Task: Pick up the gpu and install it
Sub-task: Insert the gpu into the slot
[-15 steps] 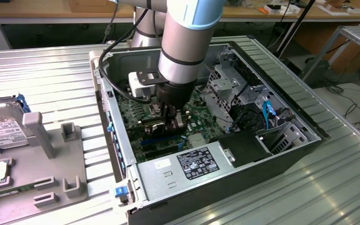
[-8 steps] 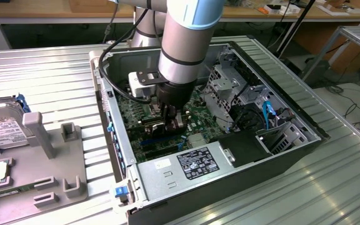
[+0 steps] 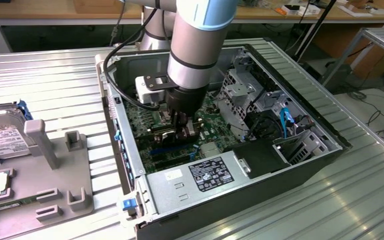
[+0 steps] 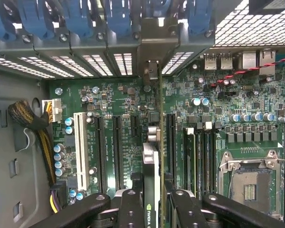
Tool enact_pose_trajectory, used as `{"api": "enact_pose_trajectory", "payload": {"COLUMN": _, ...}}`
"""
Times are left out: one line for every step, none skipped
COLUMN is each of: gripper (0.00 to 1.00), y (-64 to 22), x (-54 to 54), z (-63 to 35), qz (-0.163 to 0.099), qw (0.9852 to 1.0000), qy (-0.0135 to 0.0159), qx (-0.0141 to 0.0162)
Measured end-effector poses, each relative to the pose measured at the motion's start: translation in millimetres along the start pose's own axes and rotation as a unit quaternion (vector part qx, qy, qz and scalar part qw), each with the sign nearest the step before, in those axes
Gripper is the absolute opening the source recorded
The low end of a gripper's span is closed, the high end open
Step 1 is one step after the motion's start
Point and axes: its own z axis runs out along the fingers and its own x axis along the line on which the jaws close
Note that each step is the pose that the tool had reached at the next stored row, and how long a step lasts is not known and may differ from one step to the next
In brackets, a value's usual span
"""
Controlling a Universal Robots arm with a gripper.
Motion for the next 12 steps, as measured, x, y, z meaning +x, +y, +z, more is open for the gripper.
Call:
{"api": "enact_pose_trajectory", "payload": {"gripper": 0.27, "y": 0.3, "x": 0.1, "z": 0.0, "qz": 0.000, "qw": 1.0000, "qy": 0.0001, "qx": -0.0001}}
{"api": "enact_pose_trajectory", "payload": {"gripper": 0.27, "y": 0.4, "x": 0.1, "z": -0.1, "qz": 0.000, "qw": 1.0000, "qy": 0.0001, "qx": -0.0001}}
{"api": "enact_pose_trajectory", "payload": {"gripper": 0.27, "y": 0.4, "x": 0.1, "z": -0.1, "qz": 0.000, "qw": 1.0000, "qy": 0.0000, "qx": -0.0001}}
{"api": "enact_pose_trajectory", "payload": {"gripper": 0.27, "y": 0.4, "x": 0.1, "z": -0.1, "qz": 0.000, "qw": 1.0000, "qy": -0.0003, "qx": -0.0001}}
{"api": "enact_pose_trajectory", "payload": {"gripper": 0.27, "y": 0.5, "x": 0.1, "z": 0.1, "qz": 0.000, "qw": 1.0000, "qy": -0.0006, "qx": 0.0000}}
{"api": "enact_pose_trajectory", "payload": {"gripper": 0.27, "y": 0.5, "x": 0.1, "z": 0.3, "qz": 0.000, "qw": 1.0000, "qy": -0.0007, "qx": 0.0001}}
{"api": "enact_pose_trajectory", "payload": {"gripper": 0.27, "y": 0.4, "x": 0.1, "z": 0.7, "qz": 0.000, "qw": 1.0000, "qy": -0.0007, "qx": 0.0001}}
{"api": "enact_pose_trajectory", "payload": {"gripper": 0.27, "y": 0.4, "x": 0.2, "z": 1.3, "qz": 0.000, "qw": 1.0000, "qy": -0.0007, "qx": 0.0002}}
{"api": "enact_pose_trajectory", "payload": {"gripper": 0.27, "y": 0.4, "x": 0.2, "z": 1.8, "qz": 0.000, "qw": 1.0000, "qy": -0.0006, "qx": 0.0002}}
{"api": "enact_pose_trajectory", "payload": {"gripper": 0.27, "y": 0.5, "x": 0.2, "z": 2.3, "qz": 0.000, "qw": 1.0000, "qy": -0.0006, "qx": 0.0003}}
{"api": "enact_pose_trajectory", "payload": {"gripper": 0.27, "y": 0.5, "x": 0.2, "z": 2.6, "qz": 0.000, "qw": 1.0000, "qy": -0.0007, "qx": 0.0003}}
{"api": "enact_pose_trajectory", "payload": {"gripper": 0.27, "y": 0.5, "x": 0.2, "z": 2.8, "qz": 0.000, "qw": 1.0000, "qy": -0.0007, "qx": 0.0004}}
